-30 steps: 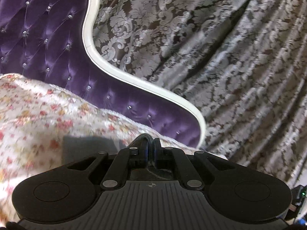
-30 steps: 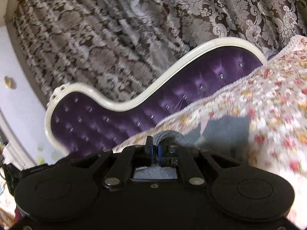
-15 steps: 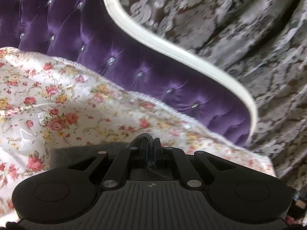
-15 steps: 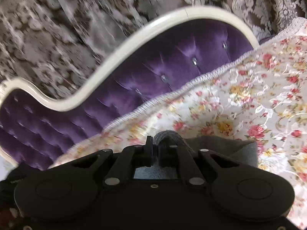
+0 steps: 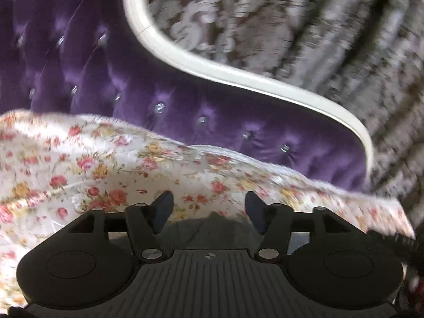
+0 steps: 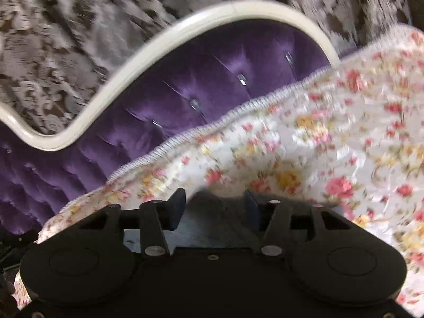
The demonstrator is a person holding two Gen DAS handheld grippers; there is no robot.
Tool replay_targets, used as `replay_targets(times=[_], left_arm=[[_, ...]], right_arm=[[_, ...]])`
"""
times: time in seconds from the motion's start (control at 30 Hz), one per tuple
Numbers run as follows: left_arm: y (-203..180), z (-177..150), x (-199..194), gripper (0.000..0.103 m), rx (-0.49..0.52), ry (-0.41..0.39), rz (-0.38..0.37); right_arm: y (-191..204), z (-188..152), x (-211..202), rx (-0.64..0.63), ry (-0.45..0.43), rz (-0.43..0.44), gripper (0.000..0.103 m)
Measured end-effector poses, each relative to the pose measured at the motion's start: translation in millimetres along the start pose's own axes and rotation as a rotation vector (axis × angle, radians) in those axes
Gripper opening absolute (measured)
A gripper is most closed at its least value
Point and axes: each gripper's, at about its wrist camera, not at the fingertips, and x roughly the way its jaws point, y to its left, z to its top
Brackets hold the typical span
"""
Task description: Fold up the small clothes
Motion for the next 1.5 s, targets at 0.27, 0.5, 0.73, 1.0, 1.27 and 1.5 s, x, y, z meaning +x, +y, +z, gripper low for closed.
replay_targets(times=[0.27,0.5,0.73,1.0,1.27,1.5], left_arm=[[-53,-62,-26,0.067,0.325,0.071,-0.008],[-46,-84,4,0.074,0.383,0.151,0.111],[-37,-89,5,0.081,0.338,0.146,0.108],[-38,-85,10,0.083,0.316,0.193,0.118],[-40,-82,15,0.084,0.310,0.225,0.143],[-39,-81,16,0.085,0.309,0.231,0.145]], right_arm=[[66,-40,-34,-0.320,0.064,0.096,0.058],[98,-82,-8,-0.538,0.179,0.022,0.057],[73,-59,22,-0.415,0.187,-0.086,0.057],[84,-68,-37,-0.447,0.100,-0.009,0.060],[69,-126,-72,-0.594,0.117,-0.063,0.064],[30,-98,-106,-0.399,0.106,0.051,0.072]])
